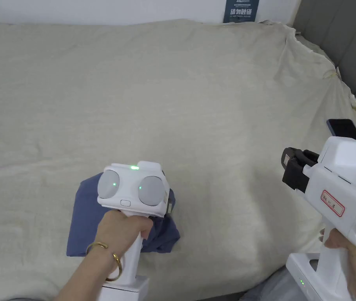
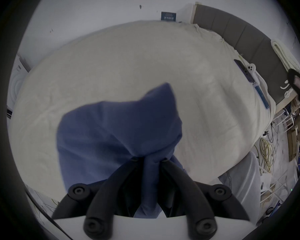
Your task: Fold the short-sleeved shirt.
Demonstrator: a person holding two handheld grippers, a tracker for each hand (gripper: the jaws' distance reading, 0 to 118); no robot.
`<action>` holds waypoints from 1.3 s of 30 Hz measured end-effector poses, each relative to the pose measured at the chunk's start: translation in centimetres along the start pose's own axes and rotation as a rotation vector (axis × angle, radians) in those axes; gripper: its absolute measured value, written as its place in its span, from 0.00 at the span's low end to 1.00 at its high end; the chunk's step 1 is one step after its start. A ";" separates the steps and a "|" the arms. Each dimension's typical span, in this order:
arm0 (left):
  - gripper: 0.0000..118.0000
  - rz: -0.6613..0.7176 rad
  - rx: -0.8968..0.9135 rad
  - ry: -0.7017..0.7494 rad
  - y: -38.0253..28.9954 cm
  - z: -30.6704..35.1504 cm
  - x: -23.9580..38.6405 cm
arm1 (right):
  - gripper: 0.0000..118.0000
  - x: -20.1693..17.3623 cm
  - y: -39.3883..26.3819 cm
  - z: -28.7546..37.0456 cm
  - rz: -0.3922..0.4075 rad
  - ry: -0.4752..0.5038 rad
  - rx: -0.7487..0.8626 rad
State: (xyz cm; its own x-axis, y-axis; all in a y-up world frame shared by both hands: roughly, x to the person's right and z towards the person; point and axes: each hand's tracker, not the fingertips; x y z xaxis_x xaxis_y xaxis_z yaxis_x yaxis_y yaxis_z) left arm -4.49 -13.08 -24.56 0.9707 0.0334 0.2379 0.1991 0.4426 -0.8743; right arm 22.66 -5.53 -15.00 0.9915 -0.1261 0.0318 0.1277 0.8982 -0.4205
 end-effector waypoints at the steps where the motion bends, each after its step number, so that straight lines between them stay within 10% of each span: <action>1: 0.18 0.003 -0.006 0.000 -0.1 -0.7 0.1 | 0.00 0.2 -0.1 0.0 -0.001 -0.003 -0.003; 6: 0.74 0.138 -0.021 -0.239 0.4 -0.5 -1.4 | 0.00 0.4 -0.2 -0.1 -0.004 -0.013 -0.012; 11: 0.75 0.264 0.229 -0.274 1.9 4.8 -5.8 | 0.00 0.2 -0.1 -0.3 -0.003 -0.009 -0.013; 15: 0.61 0.252 0.415 -0.023 1.2 6.6 -7.9 | 0.00 -0.5 0.1 -0.5 0.002 0.004 -0.011; 18: 0.02 0.174 0.471 0.114 -0.8 5.4 -7.2 | 0.00 -1.1 0.2 -0.6 0.009 0.013 -0.014; 39: 0.00 -0.202 0.273 -0.072 -6.0 -4.1 6.4 | 0.00 -1.3 0.7 0.6 0.031 0.004 -0.016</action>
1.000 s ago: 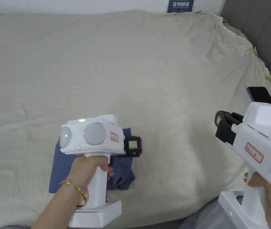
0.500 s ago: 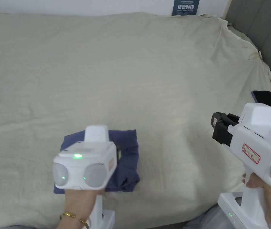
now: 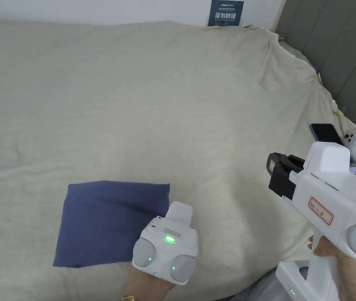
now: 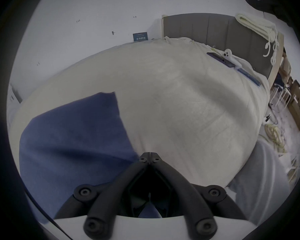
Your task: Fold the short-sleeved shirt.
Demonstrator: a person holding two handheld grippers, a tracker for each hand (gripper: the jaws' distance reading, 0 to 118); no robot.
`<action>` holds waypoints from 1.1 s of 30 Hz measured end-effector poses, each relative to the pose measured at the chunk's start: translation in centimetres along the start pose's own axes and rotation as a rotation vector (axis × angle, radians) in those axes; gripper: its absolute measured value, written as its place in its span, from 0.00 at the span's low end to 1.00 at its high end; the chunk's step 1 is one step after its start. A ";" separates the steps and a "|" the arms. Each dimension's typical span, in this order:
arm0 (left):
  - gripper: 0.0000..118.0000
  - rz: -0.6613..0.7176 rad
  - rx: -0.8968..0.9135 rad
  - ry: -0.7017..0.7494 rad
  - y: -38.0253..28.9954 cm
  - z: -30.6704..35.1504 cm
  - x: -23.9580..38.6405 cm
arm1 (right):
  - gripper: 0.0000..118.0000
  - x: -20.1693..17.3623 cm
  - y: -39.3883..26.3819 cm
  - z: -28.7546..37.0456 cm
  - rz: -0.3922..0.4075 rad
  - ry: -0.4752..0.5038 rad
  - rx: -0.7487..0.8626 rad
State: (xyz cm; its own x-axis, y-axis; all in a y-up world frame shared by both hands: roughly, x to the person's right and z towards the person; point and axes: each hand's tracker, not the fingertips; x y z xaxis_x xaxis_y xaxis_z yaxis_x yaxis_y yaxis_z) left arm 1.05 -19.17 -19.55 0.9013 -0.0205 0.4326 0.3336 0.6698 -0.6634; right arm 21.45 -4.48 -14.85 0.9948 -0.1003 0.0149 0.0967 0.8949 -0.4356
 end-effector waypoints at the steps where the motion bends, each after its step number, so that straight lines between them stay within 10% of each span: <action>1: 0.00 0.040 -0.024 -0.047 0.7 0.3 -0.8 | 0.00 -0.1 0.1 0.1 -0.003 0.005 0.005; 7: 0.00 0.309 0.288 -0.123 5.6 8.8 -7.1 | 0.00 -1.6 1.4 0.7 0.002 0.040 0.049; 15: 0.00 0.333 0.541 0.284 4.6 16.7 -15.6 | 0.00 -8.9 2.4 -0.6 0.064 0.119 0.157; 26: 0.00 0.319 0.530 0.407 0.4 19.6 -18.5 | 0.00 -21.6 -7.1 -8.7 0.063 0.254 -0.055; 33: 0.00 0.307 0.479 0.409 -1.1 18.8 -19.1 | 0.00 -23.9 -13.8 -12.4 0.133 0.161 -0.213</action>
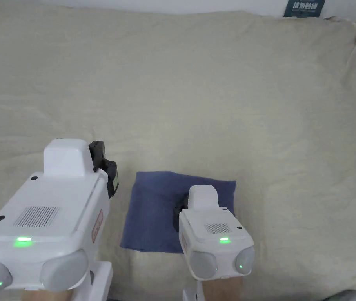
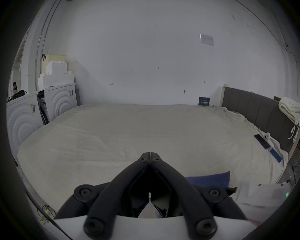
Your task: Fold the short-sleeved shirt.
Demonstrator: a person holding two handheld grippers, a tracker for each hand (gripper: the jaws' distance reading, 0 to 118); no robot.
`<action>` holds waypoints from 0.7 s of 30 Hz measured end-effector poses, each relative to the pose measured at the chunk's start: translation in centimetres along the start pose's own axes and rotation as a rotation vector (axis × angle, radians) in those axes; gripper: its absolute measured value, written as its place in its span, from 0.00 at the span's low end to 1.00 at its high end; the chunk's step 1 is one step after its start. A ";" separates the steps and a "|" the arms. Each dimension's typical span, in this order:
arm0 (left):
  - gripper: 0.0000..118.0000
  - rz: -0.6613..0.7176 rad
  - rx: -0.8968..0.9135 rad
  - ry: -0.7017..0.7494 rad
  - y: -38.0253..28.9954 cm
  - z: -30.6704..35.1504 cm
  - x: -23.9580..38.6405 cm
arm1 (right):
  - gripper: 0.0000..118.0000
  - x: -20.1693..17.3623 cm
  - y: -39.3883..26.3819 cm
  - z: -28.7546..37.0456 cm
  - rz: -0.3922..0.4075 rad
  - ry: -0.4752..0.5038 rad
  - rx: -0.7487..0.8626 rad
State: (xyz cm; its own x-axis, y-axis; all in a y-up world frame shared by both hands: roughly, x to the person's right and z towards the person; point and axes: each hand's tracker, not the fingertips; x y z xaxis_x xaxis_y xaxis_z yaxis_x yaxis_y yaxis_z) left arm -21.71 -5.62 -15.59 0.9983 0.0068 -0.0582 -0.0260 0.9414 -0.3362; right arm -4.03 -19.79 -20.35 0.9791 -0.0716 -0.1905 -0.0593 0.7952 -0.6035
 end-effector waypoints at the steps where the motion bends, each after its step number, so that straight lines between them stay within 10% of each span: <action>1: 0.00 -0.002 -0.007 -0.003 -0.2 -0.1 -0.1 | 0.00 -0.1 -0.6 -0.4 0.004 -0.004 0.001; 8: 0.05 0.059 -0.080 -0.065 -0.9 -1.7 -1.3 | 0.00 0.7 -0.6 -1.6 -0.036 0.014 -0.022; 13: 0.91 0.204 -0.313 -0.228 -1.2 -6.2 -3.9 | 0.00 0.6 -0.5 -1.3 -0.018 0.021 -0.026; 21: 0.92 0.402 -0.769 -0.597 -5.8 -14.2 -7.5 | 0.00 1.2 -0.3 -1.2 -0.046 0.047 -0.040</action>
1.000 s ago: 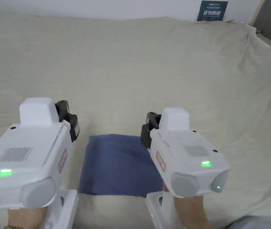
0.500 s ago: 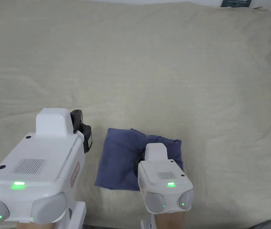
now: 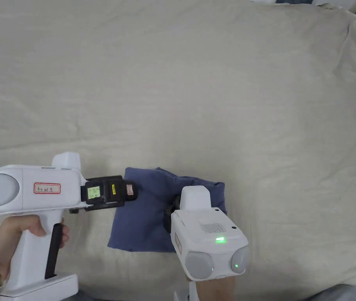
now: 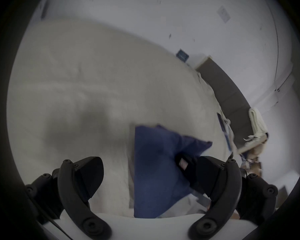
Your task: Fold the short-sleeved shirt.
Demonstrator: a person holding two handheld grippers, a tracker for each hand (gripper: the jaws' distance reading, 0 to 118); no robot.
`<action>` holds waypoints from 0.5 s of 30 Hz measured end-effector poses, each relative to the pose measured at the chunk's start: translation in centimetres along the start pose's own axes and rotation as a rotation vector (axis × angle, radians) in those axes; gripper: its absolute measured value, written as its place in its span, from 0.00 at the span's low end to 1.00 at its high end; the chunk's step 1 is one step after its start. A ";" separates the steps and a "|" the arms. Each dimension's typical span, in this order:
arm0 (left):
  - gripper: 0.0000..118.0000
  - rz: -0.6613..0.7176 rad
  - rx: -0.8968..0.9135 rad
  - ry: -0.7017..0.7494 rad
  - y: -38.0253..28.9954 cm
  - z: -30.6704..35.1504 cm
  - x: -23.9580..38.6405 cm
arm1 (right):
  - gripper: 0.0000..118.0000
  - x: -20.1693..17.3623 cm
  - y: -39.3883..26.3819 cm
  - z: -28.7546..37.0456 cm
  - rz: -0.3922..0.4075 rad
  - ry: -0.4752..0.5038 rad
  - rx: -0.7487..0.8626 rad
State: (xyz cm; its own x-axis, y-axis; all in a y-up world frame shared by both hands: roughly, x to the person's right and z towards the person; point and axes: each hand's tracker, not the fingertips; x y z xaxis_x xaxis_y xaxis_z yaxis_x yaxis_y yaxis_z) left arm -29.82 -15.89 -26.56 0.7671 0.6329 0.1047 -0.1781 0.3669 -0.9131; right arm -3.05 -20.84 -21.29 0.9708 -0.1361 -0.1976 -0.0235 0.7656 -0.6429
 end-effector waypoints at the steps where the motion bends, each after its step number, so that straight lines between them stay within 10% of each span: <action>1: 0.89 0.035 -0.061 -0.053 0.2 -0.8 -1.0 | 0.00 0.0 0.1 0.1 0.003 0.000 -0.002; 12: 0.76 0.243 -0.174 -0.356 1.1 -5.4 -3.9 | 0.00 0.3 0.3 0.1 -0.025 0.012 -0.013; 15: 0.48 0.166 -0.225 -0.294 0.8 -7.2 -2.6 | 0.00 0.5 0.5 0.1 -0.039 0.022 -0.022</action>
State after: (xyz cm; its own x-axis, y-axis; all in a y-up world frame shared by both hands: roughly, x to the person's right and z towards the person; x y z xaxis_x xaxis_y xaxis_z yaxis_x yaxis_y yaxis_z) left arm -27.53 -22.15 -30.36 0.5242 0.8512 0.0269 -0.1206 0.1054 -0.9871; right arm -2.51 -20.50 -21.61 0.9656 -0.1792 -0.1884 0.0084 0.7456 -0.6663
